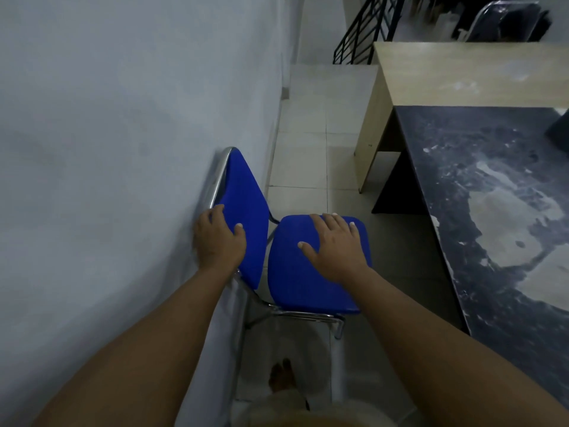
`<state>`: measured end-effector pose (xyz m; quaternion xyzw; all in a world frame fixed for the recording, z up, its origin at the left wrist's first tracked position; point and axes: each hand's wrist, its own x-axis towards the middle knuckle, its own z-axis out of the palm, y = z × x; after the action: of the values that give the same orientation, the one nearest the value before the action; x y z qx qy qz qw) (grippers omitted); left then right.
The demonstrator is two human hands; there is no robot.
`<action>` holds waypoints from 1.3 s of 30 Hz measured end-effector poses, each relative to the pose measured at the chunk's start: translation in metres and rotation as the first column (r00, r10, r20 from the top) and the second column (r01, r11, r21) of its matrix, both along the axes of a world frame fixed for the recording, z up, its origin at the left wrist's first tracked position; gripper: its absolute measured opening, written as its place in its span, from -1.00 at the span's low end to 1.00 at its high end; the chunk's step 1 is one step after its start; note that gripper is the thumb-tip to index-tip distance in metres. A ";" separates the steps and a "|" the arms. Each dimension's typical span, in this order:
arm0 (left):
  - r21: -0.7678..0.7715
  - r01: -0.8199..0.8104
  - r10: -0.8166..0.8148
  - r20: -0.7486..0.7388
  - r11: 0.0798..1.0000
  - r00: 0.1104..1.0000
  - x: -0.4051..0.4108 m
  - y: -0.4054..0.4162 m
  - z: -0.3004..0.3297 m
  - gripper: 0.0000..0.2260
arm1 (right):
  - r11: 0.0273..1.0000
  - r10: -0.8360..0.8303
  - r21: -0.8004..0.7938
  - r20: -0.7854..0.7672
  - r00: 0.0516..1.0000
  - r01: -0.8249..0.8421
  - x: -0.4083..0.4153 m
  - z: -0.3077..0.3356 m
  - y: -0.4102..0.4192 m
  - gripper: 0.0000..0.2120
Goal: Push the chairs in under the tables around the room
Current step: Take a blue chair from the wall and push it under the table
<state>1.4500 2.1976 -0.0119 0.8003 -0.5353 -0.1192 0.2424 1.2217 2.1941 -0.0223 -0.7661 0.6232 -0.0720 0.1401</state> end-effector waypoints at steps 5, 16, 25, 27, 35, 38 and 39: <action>0.088 -0.094 0.075 0.205 0.992 0.976 -0.006 -0.021 -0.001 -0.46 | 0.999 -0.012 0.033 0.000 1.000 0.012 -0.010 -0.006 -0.021 -0.35; 0.285 -0.371 0.370 0.059 0.884 0.927 -0.013 -0.044 -0.007 -0.39 | 0.997 -0.009 0.076 -0.003 1.000 0.009 -0.047 -0.017 -0.045 -0.35; 0.402 -0.366 0.377 0.055 0.839 0.924 -0.040 -0.047 -0.003 -0.23 | 0.993 -0.007 0.118 0.014 1.000 0.006 -0.064 -0.027 -0.051 -0.35; 0.412 -0.362 0.374 0.056 0.836 0.926 -0.048 -0.046 -0.001 -0.25 | 0.993 -0.010 0.115 0.021 1.000 0.007 -0.067 -0.027 -0.052 -0.36; 0.420 -0.379 0.412 0.011 0.825 0.911 -0.064 -0.035 -0.007 -0.16 | 0.993 0.003 0.115 0.032 0.999 -0.007 -0.074 -0.025 -0.050 -0.37; 0.403 -0.379 0.422 -0.021 0.833 0.906 -0.074 -0.025 -0.004 -0.15 | 0.992 0.025 0.125 0.041 0.999 -0.030 -0.073 -0.025 -0.046 -0.37; 0.404 -0.374 0.423 -0.034 0.835 0.906 -0.078 -0.021 -0.004 -0.14 | 0.991 0.033 0.127 0.043 0.999 -0.038 -0.072 -0.025 -0.045 -0.36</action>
<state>1.3725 2.1767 -0.0156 0.9173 -0.3065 -0.2181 0.1305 1.1502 2.1495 -0.0475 -0.7648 0.6097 -0.0451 0.2031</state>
